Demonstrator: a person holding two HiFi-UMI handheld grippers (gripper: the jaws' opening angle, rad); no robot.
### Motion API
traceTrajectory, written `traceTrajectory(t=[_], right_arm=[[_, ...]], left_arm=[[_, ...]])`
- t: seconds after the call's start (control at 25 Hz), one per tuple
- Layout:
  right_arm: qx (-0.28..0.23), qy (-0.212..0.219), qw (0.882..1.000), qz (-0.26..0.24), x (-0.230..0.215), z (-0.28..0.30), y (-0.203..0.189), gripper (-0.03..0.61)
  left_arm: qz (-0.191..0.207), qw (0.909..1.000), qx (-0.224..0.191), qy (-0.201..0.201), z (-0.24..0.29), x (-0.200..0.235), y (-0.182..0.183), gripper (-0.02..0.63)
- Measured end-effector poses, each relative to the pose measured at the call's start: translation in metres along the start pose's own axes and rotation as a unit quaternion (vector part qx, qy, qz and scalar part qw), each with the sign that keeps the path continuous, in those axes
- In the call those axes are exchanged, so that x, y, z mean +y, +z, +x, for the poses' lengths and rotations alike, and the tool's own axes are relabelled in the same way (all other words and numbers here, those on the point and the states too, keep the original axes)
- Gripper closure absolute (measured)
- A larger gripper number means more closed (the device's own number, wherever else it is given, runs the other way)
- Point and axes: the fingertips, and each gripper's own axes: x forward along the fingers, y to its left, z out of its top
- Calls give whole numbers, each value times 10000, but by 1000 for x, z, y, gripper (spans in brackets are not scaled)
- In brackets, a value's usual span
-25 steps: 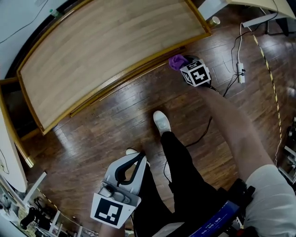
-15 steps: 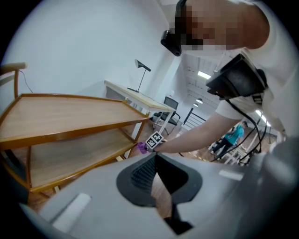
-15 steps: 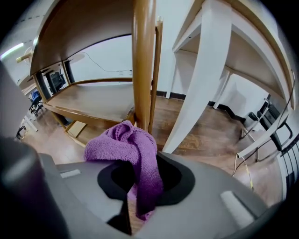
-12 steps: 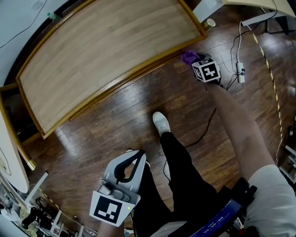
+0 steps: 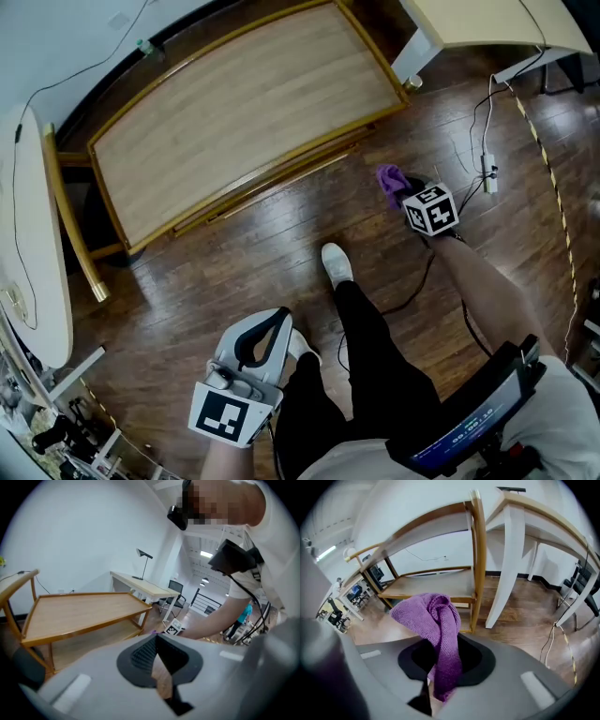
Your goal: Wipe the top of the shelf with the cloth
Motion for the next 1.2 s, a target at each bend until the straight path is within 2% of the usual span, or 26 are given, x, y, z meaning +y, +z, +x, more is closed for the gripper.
traceTrajectory(t=[0.12,0.32,0.48,0.64,0.76,0.92,1.2], right_arm=[[-321,317,9990,-55,49,-59,1,495],[-952,236,9933,-617,135,-182,-16,495],[-1641,147,9857,-343,221,-298,-35,495],[-2070,136,9782,34,291,-391,-59,495],[-2112,75,9774,85,319,-446,-78,495],[-2177,105,9757,-227,347,-498,-86,495],[-2588,332,9646,-394,354,-566,-125,495]], left_arm=[[170,9998,-139,-3,-29,-10,5,594],[622,9969,-478,-67,-116,-55,-16,594],[812,9937,-758,-127,-210,-93,-45,594],[734,9953,-630,-23,-280,-116,-78,594],[633,9958,-667,7,-316,-143,-85,594],[778,9942,-730,127,-342,-167,-91,594],[801,9891,-1175,384,-349,-243,-88,594]])
